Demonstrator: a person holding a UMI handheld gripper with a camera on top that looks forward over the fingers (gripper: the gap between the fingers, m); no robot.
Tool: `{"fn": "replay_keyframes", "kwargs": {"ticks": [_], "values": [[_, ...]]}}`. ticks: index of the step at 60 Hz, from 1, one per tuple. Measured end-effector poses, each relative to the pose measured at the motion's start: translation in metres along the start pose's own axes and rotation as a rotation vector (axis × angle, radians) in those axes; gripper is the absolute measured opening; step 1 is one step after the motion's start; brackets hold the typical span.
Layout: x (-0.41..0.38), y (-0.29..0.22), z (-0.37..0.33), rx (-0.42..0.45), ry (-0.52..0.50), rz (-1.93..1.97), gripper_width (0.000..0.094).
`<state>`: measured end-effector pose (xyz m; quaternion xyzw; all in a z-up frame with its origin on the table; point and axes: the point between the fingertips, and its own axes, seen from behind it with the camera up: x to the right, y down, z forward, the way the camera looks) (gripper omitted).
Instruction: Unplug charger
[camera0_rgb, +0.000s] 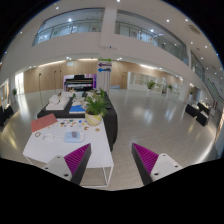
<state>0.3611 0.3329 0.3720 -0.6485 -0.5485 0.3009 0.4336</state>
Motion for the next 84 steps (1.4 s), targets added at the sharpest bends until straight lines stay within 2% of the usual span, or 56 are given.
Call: {"fn": "replay_keyframes", "kwargs": {"ticks": [17,35,42,54,63,74,84], "values": [[-0.076,0.022,0.013,-0.049,-0.147,-0.064,0.0852],[-0.198,0.060,0.083,-0.036,-0.272,-0.088,0.0848],[-0.230,0.074,0.125,-0.019,-0.275,-0.090,0.0850],[-0.275,0.092,0.235,0.091,-0.232,-0.092,0.0850],[-0.299,0.103,0.317,0.080,-0.225,-0.045,0.0850],[-0.315,0.091,0.405,0.114,-0.204,-0.063,0.0849],[-0.327,0.093,0.466,0.100,-0.204,-0.066,0.0848]]}}
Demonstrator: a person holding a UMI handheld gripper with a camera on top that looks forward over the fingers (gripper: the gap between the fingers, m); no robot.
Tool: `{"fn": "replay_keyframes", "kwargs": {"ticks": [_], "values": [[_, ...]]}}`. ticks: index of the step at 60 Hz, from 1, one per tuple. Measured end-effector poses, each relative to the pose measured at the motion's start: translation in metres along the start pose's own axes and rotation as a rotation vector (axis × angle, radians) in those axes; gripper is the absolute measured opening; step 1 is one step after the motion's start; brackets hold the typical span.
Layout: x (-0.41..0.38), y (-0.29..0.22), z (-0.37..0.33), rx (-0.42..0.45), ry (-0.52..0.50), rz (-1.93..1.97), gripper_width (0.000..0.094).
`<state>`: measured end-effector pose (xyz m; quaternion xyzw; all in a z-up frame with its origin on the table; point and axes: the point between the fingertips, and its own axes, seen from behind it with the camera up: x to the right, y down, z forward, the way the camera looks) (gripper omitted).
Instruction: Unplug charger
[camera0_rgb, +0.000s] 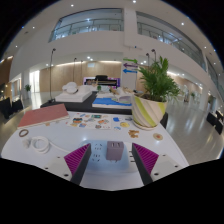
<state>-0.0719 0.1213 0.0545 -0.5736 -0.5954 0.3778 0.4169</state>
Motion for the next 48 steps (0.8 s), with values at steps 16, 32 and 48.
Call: {"fn": "replay_keyframes", "kwargs": {"ticks": [16,32,48], "values": [[-0.007,0.005,0.034,-0.005,-0.035,0.016,0.0802],[0.008,-0.002,0.044,-0.018,-0.006,0.078,0.0207],[0.053,-0.126,0.000,0.158,0.045,0.023,0.0205]]}}
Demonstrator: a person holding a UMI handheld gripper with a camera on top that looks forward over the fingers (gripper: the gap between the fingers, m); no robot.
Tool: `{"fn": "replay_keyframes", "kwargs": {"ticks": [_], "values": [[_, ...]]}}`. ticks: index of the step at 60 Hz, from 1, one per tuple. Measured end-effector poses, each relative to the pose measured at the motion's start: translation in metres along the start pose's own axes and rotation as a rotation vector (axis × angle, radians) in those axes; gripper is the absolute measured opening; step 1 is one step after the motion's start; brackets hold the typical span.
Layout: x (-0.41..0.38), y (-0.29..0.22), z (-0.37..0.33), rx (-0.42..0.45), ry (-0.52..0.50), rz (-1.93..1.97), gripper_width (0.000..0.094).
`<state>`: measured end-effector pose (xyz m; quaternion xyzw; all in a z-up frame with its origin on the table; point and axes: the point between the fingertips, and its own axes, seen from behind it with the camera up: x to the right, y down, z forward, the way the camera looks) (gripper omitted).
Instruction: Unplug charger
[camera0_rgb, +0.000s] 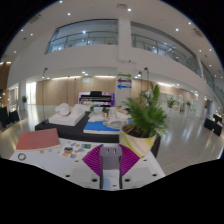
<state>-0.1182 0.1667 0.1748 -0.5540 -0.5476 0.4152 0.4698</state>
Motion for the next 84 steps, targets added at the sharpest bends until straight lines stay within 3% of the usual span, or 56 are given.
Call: {"fn": "replay_keyframes", "kwargs": {"ticks": [5,10,21,31,34,41,49,63,73,84], "values": [[0.033,-0.010,-0.003,-0.034,0.036,0.020,0.0205],[0.065,0.013,-0.001,-0.107,0.065,0.028,0.0208],[0.099,0.114,0.014,-0.341,0.080,0.000,0.0225],[0.100,0.182,0.032,-0.497,0.046,-0.004,0.0274],[0.096,0.187,0.035,-0.512,0.022,0.002,0.0331],[0.102,0.171,0.024,-0.504,0.027,-0.010,0.0869],[0.113,0.115,-0.034,-0.472,0.036,-0.033,0.0847],[0.119,0.025,-0.234,-0.494,0.010,0.045,0.0849],[0.122,0.022,-0.335,-0.543,0.015,0.054,0.0851],[0.119,0.017,-0.375,-0.509,-0.034,0.052,0.0851]]}}
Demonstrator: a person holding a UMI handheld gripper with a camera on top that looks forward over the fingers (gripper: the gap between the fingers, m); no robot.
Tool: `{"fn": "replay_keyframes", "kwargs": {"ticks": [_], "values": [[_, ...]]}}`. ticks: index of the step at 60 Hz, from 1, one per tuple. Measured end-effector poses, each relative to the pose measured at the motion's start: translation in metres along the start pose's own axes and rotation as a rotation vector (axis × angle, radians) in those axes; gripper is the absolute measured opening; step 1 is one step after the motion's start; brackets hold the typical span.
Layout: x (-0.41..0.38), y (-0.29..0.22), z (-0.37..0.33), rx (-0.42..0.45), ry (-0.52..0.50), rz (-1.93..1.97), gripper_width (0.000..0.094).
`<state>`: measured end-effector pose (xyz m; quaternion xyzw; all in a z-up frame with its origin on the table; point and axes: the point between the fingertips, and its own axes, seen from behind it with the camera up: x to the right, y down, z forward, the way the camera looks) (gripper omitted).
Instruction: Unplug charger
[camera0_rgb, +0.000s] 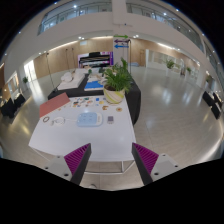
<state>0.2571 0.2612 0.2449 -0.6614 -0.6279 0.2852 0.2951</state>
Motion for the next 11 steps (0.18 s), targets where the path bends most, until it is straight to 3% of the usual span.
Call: {"fn": "replay_keyframes", "kwargs": {"ticks": [11], "values": [[0.0037,0.0086,-0.0060,0.011,-0.009,-0.013,0.0860]]}}
